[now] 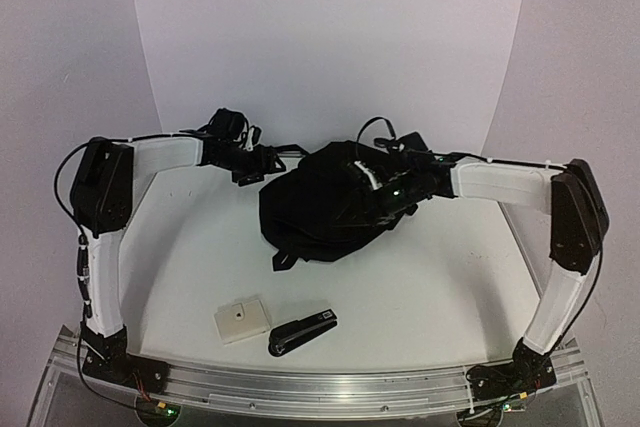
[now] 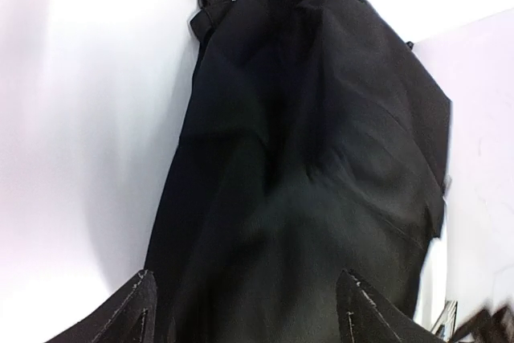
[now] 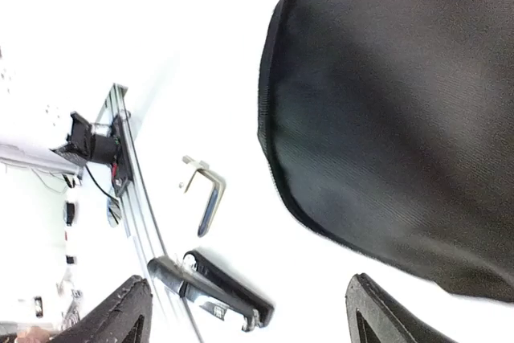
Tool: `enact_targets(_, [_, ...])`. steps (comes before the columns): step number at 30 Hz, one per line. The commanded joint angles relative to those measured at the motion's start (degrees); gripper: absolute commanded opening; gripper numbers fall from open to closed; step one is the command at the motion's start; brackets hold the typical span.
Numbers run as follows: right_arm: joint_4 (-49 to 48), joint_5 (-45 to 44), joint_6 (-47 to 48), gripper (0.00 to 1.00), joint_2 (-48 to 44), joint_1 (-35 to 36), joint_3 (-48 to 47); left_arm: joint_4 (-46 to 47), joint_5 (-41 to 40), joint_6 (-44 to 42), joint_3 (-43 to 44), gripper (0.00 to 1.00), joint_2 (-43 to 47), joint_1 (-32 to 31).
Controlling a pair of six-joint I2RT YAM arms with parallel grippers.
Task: Pack the student bag
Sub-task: Adjust the student bag at the center of the board.
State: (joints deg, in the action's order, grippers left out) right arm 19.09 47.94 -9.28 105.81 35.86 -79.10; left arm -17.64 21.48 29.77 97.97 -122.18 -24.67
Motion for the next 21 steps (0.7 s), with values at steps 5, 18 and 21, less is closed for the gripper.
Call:
enact_targets(5, [0.2, -3.8, -0.7, 0.8, -9.1, -15.7, 6.7, -1.3, -7.3, -6.5, -11.8, 0.81, 21.4, -5.4])
enact_targets(18, [0.1, -0.4, -6.4, 0.74, 9.7, -20.0, -1.5, -4.5, -6.8, -10.7, -15.0, 0.64, 15.9, -27.6])
enact_targets(21, [-2.9, 2.7, -9.0, 0.74, 10.8, -19.1, -0.1, -4.5, -6.5, -10.0, -13.4, 0.59, 13.1, -28.9])
